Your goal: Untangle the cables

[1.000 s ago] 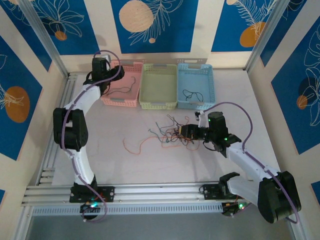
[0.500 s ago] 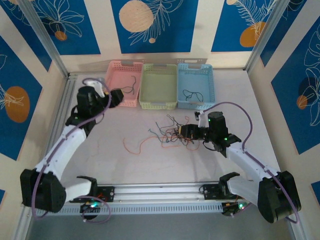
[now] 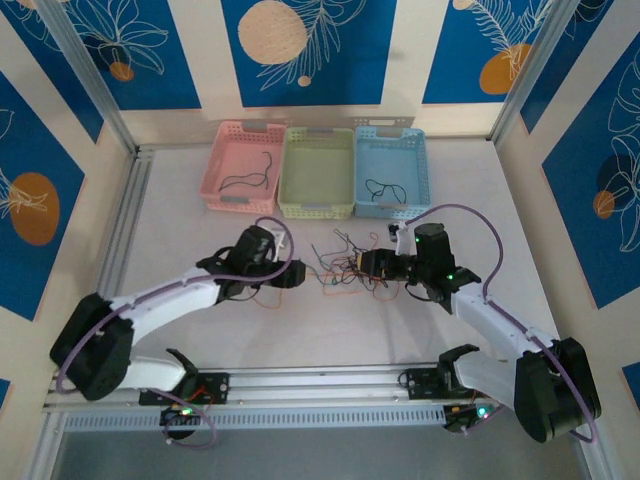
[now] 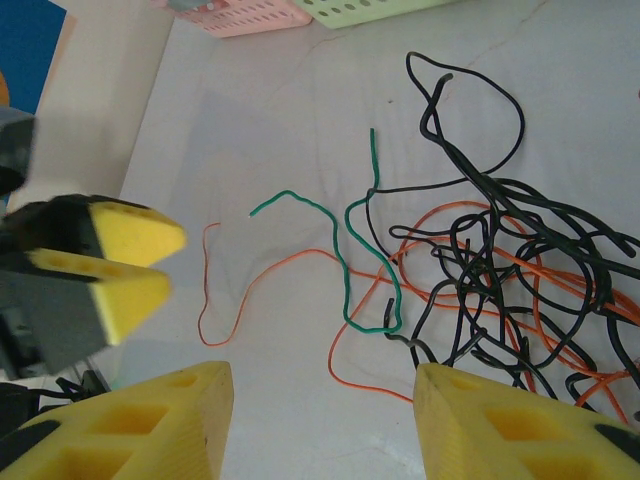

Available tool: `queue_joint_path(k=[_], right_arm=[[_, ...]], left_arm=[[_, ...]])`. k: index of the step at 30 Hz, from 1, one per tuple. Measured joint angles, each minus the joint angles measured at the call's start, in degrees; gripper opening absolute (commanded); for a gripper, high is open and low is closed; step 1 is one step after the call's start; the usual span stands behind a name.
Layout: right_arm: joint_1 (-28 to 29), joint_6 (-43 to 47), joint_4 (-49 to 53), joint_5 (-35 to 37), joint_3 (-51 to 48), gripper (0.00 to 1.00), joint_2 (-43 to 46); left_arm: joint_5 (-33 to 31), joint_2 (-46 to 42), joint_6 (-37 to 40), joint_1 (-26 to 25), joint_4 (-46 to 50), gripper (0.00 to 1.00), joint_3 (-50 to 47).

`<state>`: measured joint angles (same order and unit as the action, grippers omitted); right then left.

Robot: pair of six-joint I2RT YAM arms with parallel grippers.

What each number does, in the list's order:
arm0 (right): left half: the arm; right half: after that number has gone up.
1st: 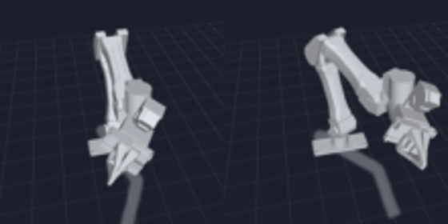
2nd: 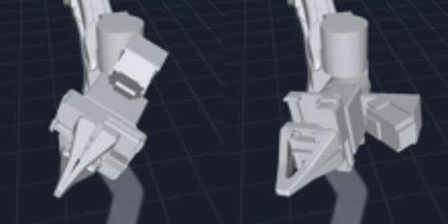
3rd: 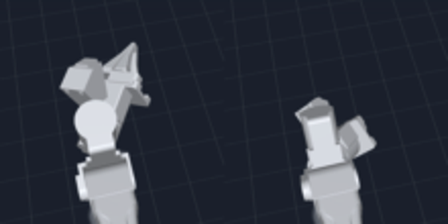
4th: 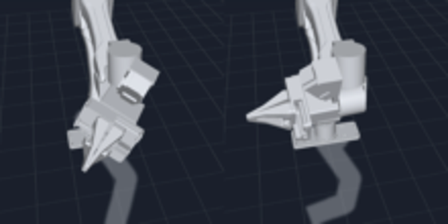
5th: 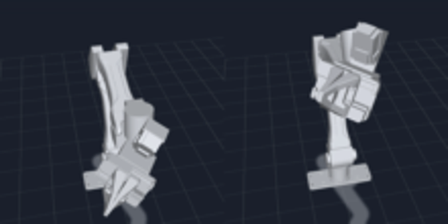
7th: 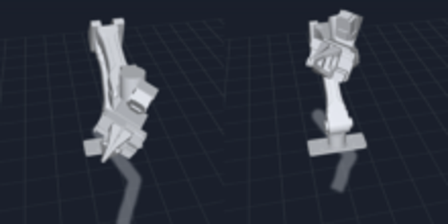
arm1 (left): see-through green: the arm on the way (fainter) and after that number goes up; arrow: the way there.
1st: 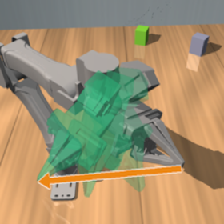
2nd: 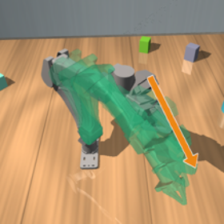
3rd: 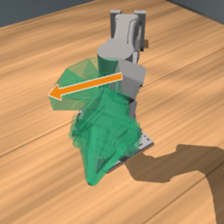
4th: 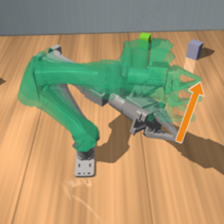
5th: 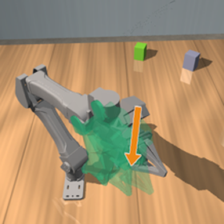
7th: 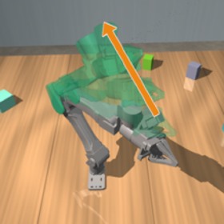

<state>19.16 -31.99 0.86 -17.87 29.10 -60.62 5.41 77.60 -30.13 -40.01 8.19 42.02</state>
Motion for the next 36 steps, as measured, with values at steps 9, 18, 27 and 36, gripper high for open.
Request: queue_joint_path(k=[9,18,27,36], right_arm=[[0.0,0.0,0.0,0.0,0.0,0.53,0.0],[0.0,-0.2,0.0,-0.2,0.0,0.53,0.0],[0.0,-0.4,0.0,-0.4,0.0,0.53,0.0],[0.0,-0.5,0.0,-0.4,0.0,0.53,0.0]], left_arm=[[-6.6,12.5,0.7,-1.2,1.2,0.62,9.3],[-8.9,19.7,2.4,-1.2,1.8,0.38,14.1],[-10.1,21.3,2.8,-1.2,4.3,0.19,17.3],[-10.7,21.3,4.4,-1.2,6.5,0.00,18.1]])
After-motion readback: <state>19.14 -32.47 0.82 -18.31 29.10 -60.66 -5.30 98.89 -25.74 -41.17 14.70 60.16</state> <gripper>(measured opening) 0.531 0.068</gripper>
